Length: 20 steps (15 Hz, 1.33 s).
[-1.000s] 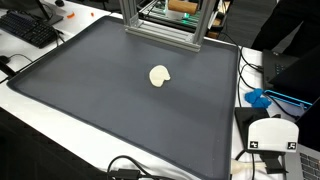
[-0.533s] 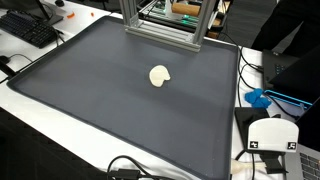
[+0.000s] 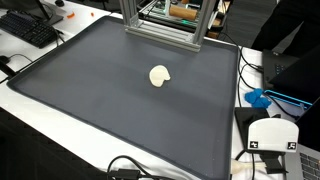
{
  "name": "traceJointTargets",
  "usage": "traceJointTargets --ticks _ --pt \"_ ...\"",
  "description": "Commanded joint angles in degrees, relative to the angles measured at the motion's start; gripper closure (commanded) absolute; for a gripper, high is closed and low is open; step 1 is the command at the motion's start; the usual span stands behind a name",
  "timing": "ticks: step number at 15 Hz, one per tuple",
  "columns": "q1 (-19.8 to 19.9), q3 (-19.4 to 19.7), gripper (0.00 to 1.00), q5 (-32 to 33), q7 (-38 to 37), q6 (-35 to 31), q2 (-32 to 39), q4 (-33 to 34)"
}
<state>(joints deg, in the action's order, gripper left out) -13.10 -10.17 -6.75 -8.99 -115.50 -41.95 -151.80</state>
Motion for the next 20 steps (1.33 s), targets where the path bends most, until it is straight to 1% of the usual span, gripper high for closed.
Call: traceJointTargets --ticks 1,4,8,9,11,13,20 --pt "-0.41 -0.13 0.0 -2.08 0.79 -1.37 -2.09 -0.75" --pt "-0.09 -0.26 0.0 -1.64 1.3 -2.33 -1.3 1.52" --pt "1.35 -1.15 0.0 0.1 0.78 -4.25 2.63 6.73" --pt "2.25 -1.76 0.0 0.68 -0.46 -4.98 4.51 8.18" --pt "2.95 -2.11 0.0 0.96 -0.57 -7.73 7.51 9.65" --pt "3.43 -2.51 0.0 1.15 -0.71 -10.62 10.54 10.69" --pt "4.63 -3.23 0.0 2.93 -2.87 -17.13 21.08 13.58"
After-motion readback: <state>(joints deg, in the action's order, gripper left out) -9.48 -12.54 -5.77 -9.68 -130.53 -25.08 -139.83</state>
